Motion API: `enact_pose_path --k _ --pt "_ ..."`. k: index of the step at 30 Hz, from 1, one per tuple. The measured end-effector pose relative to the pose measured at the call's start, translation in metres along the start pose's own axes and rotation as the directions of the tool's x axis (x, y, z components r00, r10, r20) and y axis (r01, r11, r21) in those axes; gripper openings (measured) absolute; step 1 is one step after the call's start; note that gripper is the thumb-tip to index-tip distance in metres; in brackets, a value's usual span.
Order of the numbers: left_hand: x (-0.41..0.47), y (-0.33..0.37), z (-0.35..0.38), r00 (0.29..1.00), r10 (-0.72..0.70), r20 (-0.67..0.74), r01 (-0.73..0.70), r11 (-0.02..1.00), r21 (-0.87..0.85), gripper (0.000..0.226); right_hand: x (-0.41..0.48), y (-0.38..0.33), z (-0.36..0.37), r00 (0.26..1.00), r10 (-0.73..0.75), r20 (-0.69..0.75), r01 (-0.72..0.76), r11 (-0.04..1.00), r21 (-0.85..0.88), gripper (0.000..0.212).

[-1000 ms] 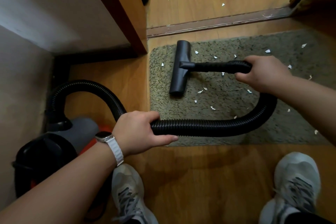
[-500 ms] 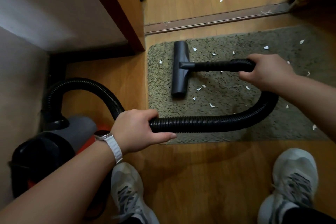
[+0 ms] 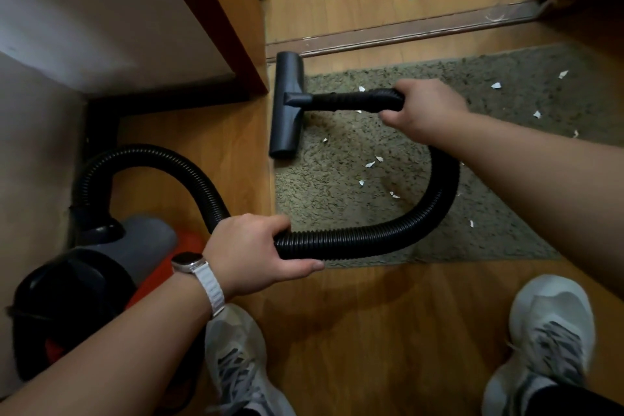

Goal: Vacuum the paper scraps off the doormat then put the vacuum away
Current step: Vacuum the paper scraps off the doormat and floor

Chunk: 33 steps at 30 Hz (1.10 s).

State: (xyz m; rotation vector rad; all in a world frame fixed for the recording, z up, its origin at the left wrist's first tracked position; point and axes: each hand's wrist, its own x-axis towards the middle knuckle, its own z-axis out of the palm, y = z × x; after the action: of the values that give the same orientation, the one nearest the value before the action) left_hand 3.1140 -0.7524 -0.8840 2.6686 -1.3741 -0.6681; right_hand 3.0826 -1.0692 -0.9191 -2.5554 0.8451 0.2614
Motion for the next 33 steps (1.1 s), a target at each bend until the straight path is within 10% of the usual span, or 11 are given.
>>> enact_pose_path --k 33 --pt "0.020 0.022 0.000 1.000 0.002 -0.004 -0.002 1.000 -0.021 0.074 -0.051 0.088 -0.027 0.995 0.101 -0.012 -0.101 0.992 -0.072 0.024"
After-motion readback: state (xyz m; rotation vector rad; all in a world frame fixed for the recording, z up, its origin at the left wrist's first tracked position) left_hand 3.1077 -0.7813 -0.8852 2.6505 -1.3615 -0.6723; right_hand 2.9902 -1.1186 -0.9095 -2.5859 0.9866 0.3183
